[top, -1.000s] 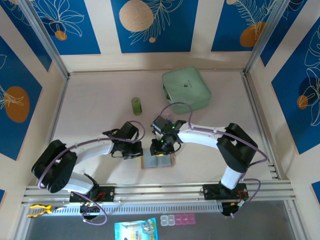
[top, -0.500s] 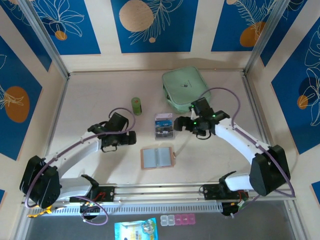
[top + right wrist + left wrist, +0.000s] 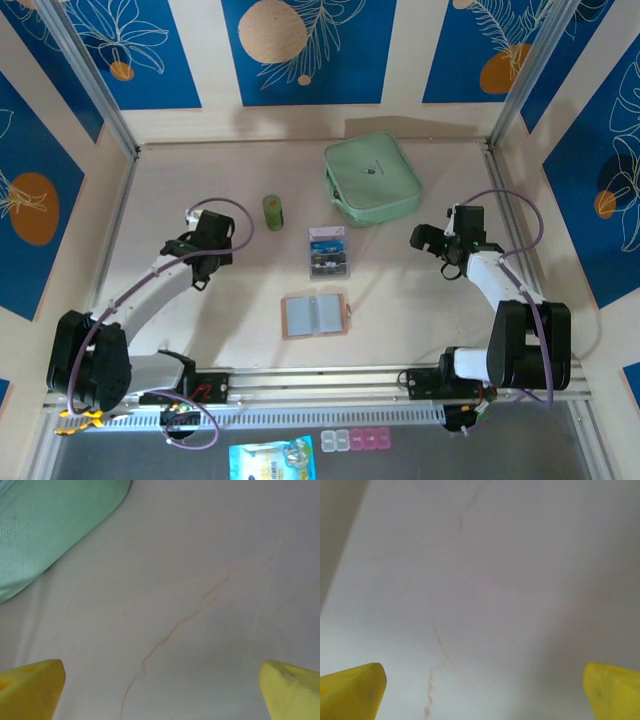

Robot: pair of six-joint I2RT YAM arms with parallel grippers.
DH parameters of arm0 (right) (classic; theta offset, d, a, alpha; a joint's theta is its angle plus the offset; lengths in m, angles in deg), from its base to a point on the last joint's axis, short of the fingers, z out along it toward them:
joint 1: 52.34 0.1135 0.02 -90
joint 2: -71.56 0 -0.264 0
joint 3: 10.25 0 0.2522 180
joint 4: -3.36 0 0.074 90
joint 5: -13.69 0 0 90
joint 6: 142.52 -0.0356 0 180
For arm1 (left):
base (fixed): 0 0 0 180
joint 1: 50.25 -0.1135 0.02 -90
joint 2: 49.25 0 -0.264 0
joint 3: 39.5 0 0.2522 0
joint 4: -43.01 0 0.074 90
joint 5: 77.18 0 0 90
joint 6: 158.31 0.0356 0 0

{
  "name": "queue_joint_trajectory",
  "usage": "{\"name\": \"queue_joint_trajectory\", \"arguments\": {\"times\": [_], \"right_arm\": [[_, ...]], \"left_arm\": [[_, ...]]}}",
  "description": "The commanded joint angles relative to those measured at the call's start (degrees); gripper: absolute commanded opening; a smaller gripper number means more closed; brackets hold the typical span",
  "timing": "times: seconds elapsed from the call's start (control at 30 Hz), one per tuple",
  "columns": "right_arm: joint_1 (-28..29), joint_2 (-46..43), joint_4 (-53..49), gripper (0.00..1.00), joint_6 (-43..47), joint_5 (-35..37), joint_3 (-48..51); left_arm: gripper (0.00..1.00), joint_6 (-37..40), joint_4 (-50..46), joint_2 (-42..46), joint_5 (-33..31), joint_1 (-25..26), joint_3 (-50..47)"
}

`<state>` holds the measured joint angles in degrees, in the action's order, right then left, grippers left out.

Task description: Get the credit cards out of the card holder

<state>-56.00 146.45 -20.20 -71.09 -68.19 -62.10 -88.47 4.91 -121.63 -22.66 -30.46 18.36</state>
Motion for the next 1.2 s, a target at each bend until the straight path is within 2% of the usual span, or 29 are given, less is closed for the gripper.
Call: {"name": "queue_joint_trajectory", "arguments": {"times": [0.0, 0.1, 0.27, 0.4, 0.5, 0.67, 0.73, 0.77, 0.83, 0.9, 1.17], "right_arm": [[0.09, 2.27, 19.20, 0.99, 7.00, -0.74, 3.92], [0.12, 5.40, 28.75, 0.99, 8.19, -0.12, 5.99], [0.26, 7.52, 38.51, 0.99, 8.34, -1.80, 7.33], [2.62, 10.52, 44.58, 0.99, 10.95, -2.33, 8.81], [4.87, 10.80, 47.20, 0.99, 13.58, -1.30, 9.84], [3.71, 11.55, 52.42, 0.99, 13.59, -4.88, 12.54], [3.57, 12.42, 55.87, 0.99, 13.24, -4.82, 14.01], [3.59, 12.22, 55.25, 0.99, 13.29, -4.59, 14.04], [3.66, 12.32, 55.42, 0.99, 13.29, -4.43, 14.07], [3.62, 12.44, 55.49, 0.99, 13.29, -4.43, 13.96], [3.82, 12.29, 55.99, 0.99, 12.94, -2.93, 14.32]], "left_arm": [[0.99, 10.58, 17.04, -1.00, -5.08, -2.20, -5.76], [0.99, 16.02, 32.34, -1.69, -4.59, -4.05, -11.05], [0.99, 22.57, 59.07, -7.96, 1.36, -6.79, -18.47], [0.99, 23.76, 63.36, -11.82, 4.49, -8.29, -16.91], [0.99, 21.95, 70.20, -14.74, 11.74, -10.80, -19.04], [0.99, 21.39, 70.95, -14.49, 19.12, -13.03, -20.08], [0.99, 22.15, 77.36, -16.30, 23.14, -13.50, -22.90], [0.99, 23.05, 83.44, -18.39, 23.58, -13.58, -24.11], [0.99, 21.94, 77.41, -16.65, 23.45, -13.80, -22.93], [1.00, 22.20, 80.20, -17.63, 23.62, -13.91, -23.24], [1.00, 22.62, 80.24, -17.38, 24.14, -13.79, -23.58]]}}
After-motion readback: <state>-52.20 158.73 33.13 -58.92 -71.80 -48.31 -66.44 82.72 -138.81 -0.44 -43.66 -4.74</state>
